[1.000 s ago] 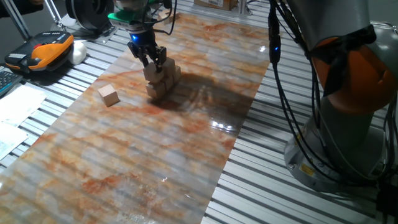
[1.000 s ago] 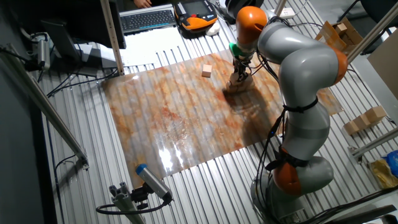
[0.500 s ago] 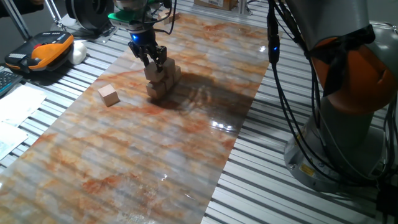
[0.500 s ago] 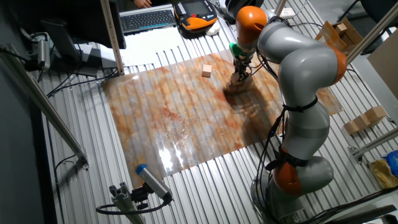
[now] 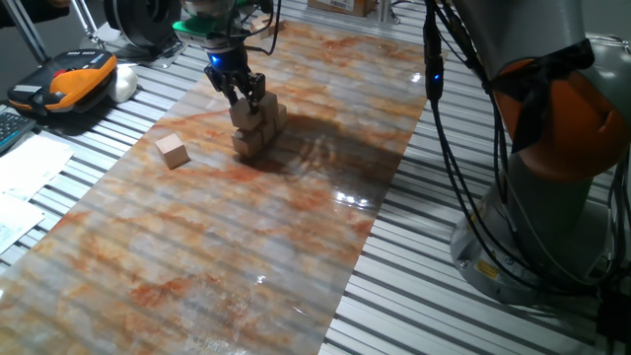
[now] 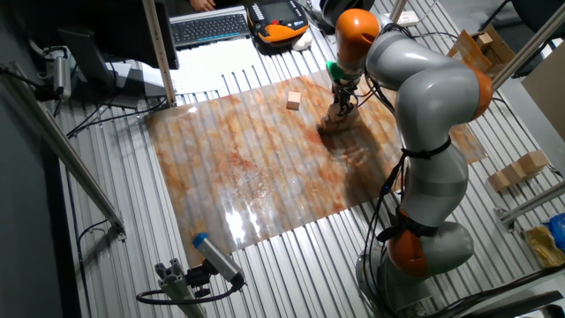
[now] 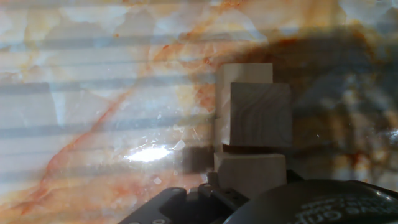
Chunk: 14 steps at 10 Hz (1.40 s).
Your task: Stack the blocks into a pyramid shape
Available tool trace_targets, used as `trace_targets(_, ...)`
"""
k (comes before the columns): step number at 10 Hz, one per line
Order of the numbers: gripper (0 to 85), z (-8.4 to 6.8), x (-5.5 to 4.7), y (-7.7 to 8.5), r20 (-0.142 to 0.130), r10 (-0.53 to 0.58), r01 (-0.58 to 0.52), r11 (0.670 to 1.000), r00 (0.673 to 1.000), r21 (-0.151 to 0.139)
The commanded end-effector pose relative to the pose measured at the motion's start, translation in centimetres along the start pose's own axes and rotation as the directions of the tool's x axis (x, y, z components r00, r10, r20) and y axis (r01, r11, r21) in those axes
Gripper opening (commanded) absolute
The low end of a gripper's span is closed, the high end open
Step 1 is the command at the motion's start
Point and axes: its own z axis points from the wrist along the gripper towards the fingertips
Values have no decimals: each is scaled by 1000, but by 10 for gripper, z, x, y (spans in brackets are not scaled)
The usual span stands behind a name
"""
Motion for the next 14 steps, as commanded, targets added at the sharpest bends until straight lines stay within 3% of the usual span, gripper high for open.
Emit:
trace_targets(1,0,1,-1,0,0,0,0,1000,1000,0)
trace_targets(14,0,12,-7,-2,-12,-17,17,1000,1000,-18)
